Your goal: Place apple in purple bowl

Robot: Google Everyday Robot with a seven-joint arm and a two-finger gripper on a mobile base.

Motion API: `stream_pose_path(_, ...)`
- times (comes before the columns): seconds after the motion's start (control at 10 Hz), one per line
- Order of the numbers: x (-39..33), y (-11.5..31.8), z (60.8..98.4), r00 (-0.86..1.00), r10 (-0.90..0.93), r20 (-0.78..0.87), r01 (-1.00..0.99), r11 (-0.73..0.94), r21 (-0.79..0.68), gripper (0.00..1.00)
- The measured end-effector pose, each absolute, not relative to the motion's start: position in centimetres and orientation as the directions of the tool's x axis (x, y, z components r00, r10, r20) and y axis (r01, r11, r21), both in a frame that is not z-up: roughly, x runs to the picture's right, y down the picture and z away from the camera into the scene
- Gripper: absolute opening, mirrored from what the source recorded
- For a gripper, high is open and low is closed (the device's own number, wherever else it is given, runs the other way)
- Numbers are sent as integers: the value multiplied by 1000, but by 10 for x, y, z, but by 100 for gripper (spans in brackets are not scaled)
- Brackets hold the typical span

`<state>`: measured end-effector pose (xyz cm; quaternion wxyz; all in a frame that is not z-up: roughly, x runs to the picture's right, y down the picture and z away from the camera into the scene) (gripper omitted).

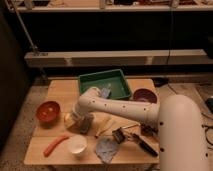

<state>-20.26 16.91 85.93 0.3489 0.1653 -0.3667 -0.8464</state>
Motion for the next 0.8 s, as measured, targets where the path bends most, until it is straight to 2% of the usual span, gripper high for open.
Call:
stream_pose_path(0.2,-203,158,852,-688,-725,-40,472,-489,734,0)
stream_pose_path(0.4,-206,138,834,-676,-734,-60,472,-494,730,0)
stream_pose_path(0.8,-213,65,761,-652,-744,-146,453,-536,712,0)
